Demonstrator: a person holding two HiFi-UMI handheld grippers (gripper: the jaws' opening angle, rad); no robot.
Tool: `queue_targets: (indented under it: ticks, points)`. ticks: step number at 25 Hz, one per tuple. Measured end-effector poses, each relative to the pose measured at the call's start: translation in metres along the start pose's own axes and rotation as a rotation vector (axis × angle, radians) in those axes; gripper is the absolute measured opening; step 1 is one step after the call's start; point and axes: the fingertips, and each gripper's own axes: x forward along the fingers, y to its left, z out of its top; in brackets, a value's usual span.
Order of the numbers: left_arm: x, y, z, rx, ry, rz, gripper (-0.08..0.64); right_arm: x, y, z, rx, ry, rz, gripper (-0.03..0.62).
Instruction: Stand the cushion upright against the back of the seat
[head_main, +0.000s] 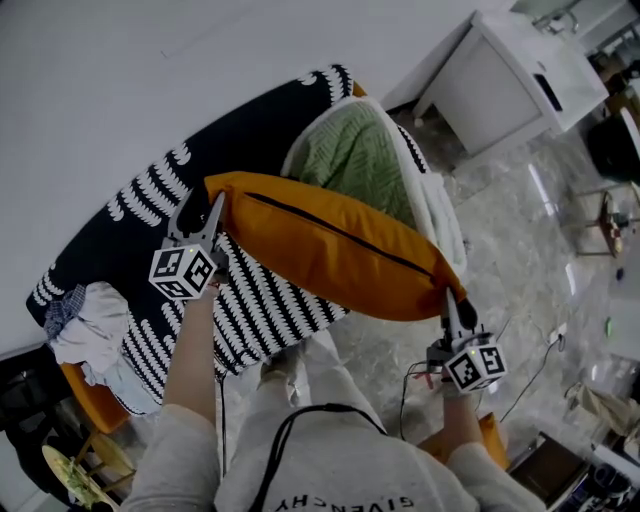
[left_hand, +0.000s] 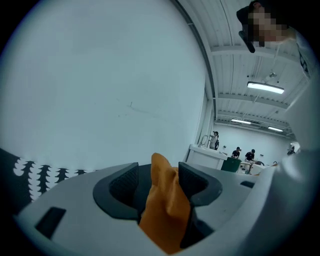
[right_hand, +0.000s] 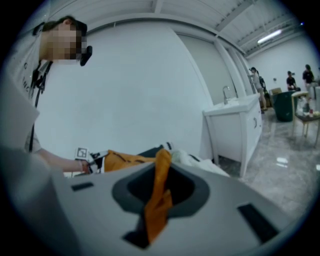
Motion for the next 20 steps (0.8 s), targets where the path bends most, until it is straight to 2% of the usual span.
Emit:
queue_targets:
  ticks: [4,9,12,16,20]
  points:
    - [0.005,-0.01,0.005,-0.032,-0.004,-0.071,0.253,-0.003,-0.001,-0.004,-0.014,0.013,0.012,0.058]
    - [0.011,-0.008,0.0,-0.063,0.025,-0.067,0.253,-0.003,-0.004,-0.006,-0.002,0.013,0.009,0.058]
    - [0.008,-0.01,-0.002,-0.081,0.023,-0.058,0.197,-0.002,-0.007,-0.006,-0.012,0.021,0.015,0.058]
    - [0.001,-0.009,-0.007,-0.15,0.001,-0.035,0.116,0.001,-0.009,-0.005,-0.02,0.028,0.019,0.058]
    - [-0.008,-0.004,-0.014,-0.157,0.013,-0.004,0.092,0.006,-0.005,-0.003,-0.065,0.046,0.022,0.058]
